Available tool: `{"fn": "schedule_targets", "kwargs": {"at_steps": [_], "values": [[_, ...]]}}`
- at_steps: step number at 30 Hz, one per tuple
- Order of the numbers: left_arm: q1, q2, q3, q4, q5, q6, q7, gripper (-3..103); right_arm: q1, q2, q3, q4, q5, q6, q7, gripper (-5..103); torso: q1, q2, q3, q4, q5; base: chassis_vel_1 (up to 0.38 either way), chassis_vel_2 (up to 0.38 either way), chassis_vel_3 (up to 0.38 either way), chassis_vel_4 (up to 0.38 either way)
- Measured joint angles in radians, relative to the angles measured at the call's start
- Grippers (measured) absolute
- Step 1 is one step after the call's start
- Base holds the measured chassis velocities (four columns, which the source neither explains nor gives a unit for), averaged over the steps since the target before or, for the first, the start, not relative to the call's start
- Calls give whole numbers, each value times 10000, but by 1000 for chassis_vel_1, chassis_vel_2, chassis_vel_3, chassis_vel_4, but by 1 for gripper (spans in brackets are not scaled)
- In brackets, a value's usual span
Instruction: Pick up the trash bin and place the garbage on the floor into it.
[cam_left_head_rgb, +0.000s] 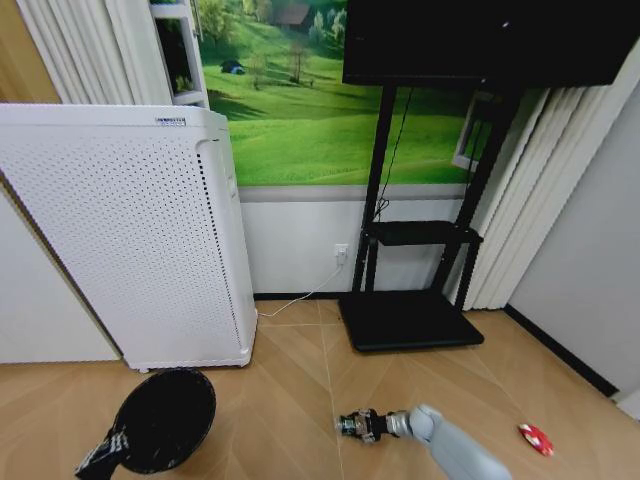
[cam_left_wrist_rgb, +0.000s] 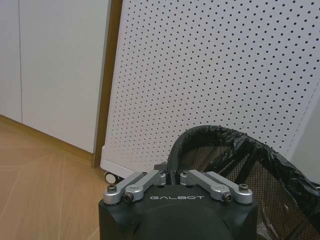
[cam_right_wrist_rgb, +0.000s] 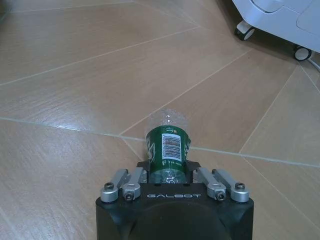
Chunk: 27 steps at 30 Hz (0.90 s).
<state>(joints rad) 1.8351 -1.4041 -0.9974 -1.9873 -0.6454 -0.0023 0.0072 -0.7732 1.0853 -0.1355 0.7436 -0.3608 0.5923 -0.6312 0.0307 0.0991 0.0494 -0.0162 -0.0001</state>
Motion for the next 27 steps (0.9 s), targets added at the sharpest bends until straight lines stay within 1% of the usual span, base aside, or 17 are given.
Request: {"fn": "schedule_targets", "kwargs": {"at_steps": [2,3,4,5,9,10,12,13,15,16,17,18,21,23,24,26,27], "values": [[-17,16,18,6,-1,6,-12,7,-45,-9,34,26,0,5,-2,36,0,0,0,-1,0,0,0,0,0],[-35,39,48,14,-1,17,-26,7,-135,-36,104,89,0,11,-10,30,0,1,0,0,0,0,0,0,0],[-44,58,73,21,-2,25,-34,7,-207,-49,164,122,-2,14,-12,27,-1,1,-1,1,-1,0,0,0,0],[-44,58,73,21,-2,25,-34,7,-207,-49,164,122,-2,14,-12,27,-1,1,-1,1,-1,0,0,0,0],[-113,269,234,66,-201,180,-68,7,-479,-102,528,432,103,22,-9,16,0,0,1,1,6,0,0,0,0],[-113,269,234,66,-201,180,-68,7,-479,-102,528,432,103,22,-9,16,0,0,1,1,6,0,0,0,0],[-315,572,471,147,-590,437,-189,7,-723,-210,956,984,401,-65,67,16,0,0,1,2,0,0,0,0,0],[-315,572,471,147,-590,437,-189,7,-723,-210,956,984,401,-65,67,16,0,0,1,2,0,0,0,0,0],[-561,905,707,228,-911,621,-286,7,-995,-358,1355,1628,745,-189,166,16,0,0,1,1,3,0,0,0,0],[-816,1198,939,332,-1070,696,-347,7,-1257,-516,1685,2171,1137,-370,240,16,0,0,1,2,4,0,0,0,0],[-816,1198,939,332,-1070,696,-347,7,-1257,-516,1685,2171,1137,-370,240,16,0,0,1,2,4,0,0,0,0],[-1039,1441,1160,441,-1140,720,-373,7,-1487,-630,1953,2623,1503,-528,303,16,0,0,0,-3,0,0,0,0,0],[-1660,2065,1952,795,-1315,697,-360,7,-2149,-949,2859,3992,2776,-905,490,16,0,0,1,0,3,0,0,0,0],[-1770,2173,2135,867,-1367,674,-335,7,-2250,-1011,2985,4231,2972,-952,519,16,0,0,1,0,1,0,0,0,0],[-2052,2429,2631,1092,-1477,594,-250,7,-2568,-1180,3309,4884,3530,-1080,570,16,0,0,1,1,1,0,0,0,0],[-2563,2777,3492,1497,-1525,436,-129,7,-3137,-1457,3840,6018,4157,-1268,677,16,0,0,1,2,2,0,0,0,0],[-2563,2777,3492,1497,-1525,436,-129,7,-3137,-1457,3840,6018,4157,-1268,677,16,0,0,1,2,2,0,0,0,0]]}}
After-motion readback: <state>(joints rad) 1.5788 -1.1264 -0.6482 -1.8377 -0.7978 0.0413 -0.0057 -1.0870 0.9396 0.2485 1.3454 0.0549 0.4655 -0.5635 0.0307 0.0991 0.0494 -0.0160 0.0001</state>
